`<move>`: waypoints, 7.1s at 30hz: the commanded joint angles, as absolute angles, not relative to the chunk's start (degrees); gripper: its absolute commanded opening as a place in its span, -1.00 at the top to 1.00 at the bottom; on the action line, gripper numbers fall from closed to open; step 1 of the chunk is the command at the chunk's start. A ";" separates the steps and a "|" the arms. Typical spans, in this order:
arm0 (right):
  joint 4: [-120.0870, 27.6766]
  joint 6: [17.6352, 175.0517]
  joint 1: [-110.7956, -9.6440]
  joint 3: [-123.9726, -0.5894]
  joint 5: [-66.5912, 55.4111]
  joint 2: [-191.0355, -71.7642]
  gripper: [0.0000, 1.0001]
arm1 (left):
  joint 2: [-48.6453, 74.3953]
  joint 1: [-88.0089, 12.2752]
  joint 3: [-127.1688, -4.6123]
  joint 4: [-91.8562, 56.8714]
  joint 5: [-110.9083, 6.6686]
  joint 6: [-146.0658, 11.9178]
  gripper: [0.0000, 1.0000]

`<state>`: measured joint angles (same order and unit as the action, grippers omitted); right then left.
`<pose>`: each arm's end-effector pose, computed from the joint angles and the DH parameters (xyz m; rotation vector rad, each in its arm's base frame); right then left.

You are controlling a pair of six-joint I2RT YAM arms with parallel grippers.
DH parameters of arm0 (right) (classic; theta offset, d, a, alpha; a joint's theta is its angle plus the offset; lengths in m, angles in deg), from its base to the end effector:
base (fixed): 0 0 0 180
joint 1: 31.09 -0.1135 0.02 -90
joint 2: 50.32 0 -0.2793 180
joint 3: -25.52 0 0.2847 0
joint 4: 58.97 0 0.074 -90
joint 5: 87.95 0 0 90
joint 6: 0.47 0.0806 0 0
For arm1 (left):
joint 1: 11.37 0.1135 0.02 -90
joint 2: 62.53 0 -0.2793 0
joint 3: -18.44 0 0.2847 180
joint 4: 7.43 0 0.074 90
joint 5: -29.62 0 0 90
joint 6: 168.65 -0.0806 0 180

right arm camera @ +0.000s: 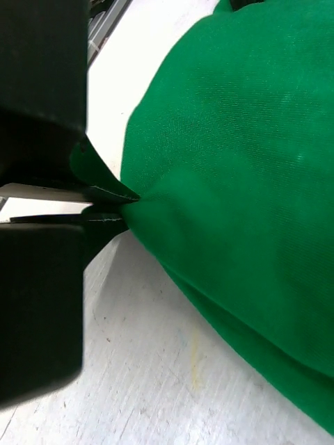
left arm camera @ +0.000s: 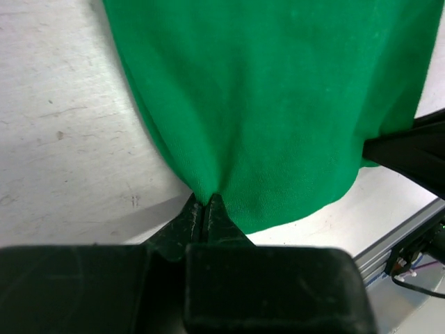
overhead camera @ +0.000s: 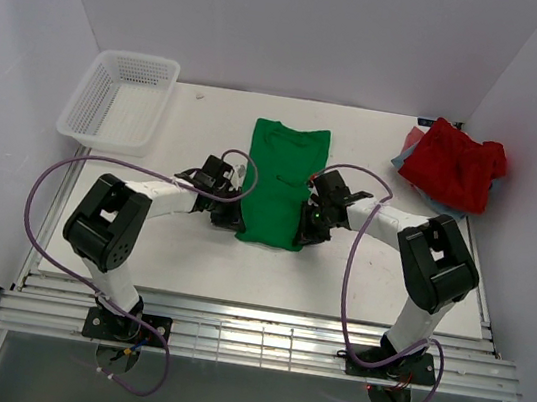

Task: Fold and stack the t-shirts
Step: Fold the tshirt, then neatly place the folded tshirt to the corner

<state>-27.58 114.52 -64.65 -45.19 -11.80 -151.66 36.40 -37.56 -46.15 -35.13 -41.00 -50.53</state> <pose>0.3154 0.2324 0.1078 -0.2899 2.7501 0.6296 0.3191 -0.1868 0.0963 0.0710 2.7693 -0.7350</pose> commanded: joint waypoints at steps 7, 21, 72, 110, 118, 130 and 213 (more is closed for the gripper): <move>-20.09 113.87 -70.46 -38.77 -12.19 -144.90 0.85 | 28.45 -40.46 -36.70 -46.48 -38.41 -52.55 1.00; -0.66 116.60 -72.40 -47.19 -6.22 -127.92 0.85 | 15.78 -43.97 -47.93 -59.85 -43.40 -47.54 1.00; -8.56 103.07 -63.35 -91.33 22.09 -168.00 0.84 | 61.30 -28.16 -97.69 -37.09 -42.72 -46.93 1.00; -14.46 107.81 -55.97 -91.68 2.76 -170.47 -0.22 | 63.41 -32.11 -93.91 -23.20 -37.62 -44.46 -0.23; -17.26 110.98 -51.66 -83.07 -3.40 -164.85 -0.78 | 68.77 -32.20 -97.96 -25.31 -34.80 -43.23 -0.22; -27.98 115.36 -46.13 -65.94 -10.51 -156.23 -0.84 | 75.98 -32.20 -106.21 -28.64 -37.35 -43.58 -0.20; -6.39 102.72 -52.55 -96.58 1.34 -172.31 0.85 | 45.93 -35.27 -75.29 -40.87 -41.39 -48.60 0.04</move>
<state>-13.79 107.64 -56.02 -88.14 -5.46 -173.19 53.21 -36.12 -74.03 -38.56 -39.45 -48.26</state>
